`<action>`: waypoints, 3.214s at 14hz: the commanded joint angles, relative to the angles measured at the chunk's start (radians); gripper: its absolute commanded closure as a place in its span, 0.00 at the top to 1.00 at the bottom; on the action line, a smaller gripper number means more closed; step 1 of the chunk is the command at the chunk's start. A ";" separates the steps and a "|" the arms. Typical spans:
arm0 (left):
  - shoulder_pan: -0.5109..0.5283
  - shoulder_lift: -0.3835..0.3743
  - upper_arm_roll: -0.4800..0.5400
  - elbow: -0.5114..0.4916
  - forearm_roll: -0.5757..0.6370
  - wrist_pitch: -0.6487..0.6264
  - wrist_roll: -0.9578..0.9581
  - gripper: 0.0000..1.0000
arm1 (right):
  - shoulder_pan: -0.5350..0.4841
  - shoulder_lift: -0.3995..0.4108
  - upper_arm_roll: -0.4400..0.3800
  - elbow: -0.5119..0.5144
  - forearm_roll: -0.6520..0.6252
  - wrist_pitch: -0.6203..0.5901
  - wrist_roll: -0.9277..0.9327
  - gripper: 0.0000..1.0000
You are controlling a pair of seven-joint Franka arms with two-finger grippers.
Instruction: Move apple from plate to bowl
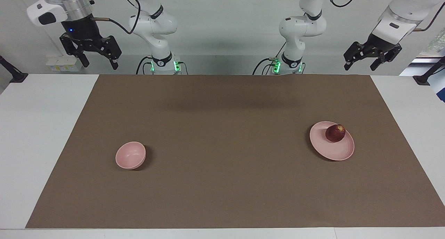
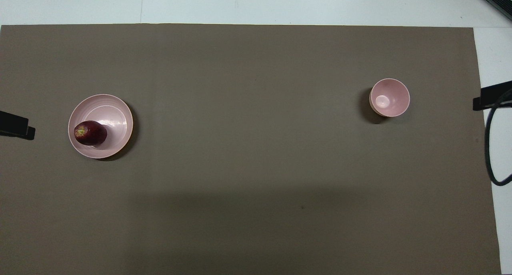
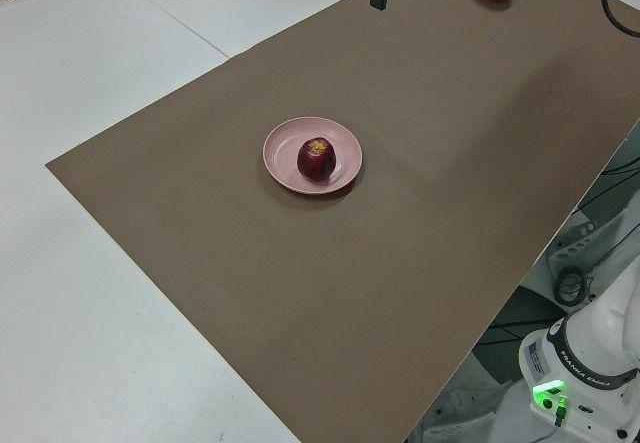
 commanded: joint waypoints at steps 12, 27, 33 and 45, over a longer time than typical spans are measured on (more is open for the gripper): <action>0.029 0.004 0.000 -0.211 -0.008 0.230 0.013 1.00 | -0.014 -0.007 0.005 0.000 0.010 -0.019 -0.028 1.00; 0.102 0.203 -0.001 -0.471 -0.009 0.713 0.093 1.00 | -0.014 -0.024 0.000 -0.012 0.004 -0.120 -0.027 1.00; 0.099 0.235 -0.003 -0.550 -0.037 0.822 0.079 1.00 | -0.017 -0.025 -0.004 -0.012 0.010 -0.113 -0.027 1.00; 0.092 0.241 -0.001 -0.569 -0.051 0.859 0.053 0.00 | -0.017 -0.024 -0.004 -0.014 0.008 -0.010 0.038 1.00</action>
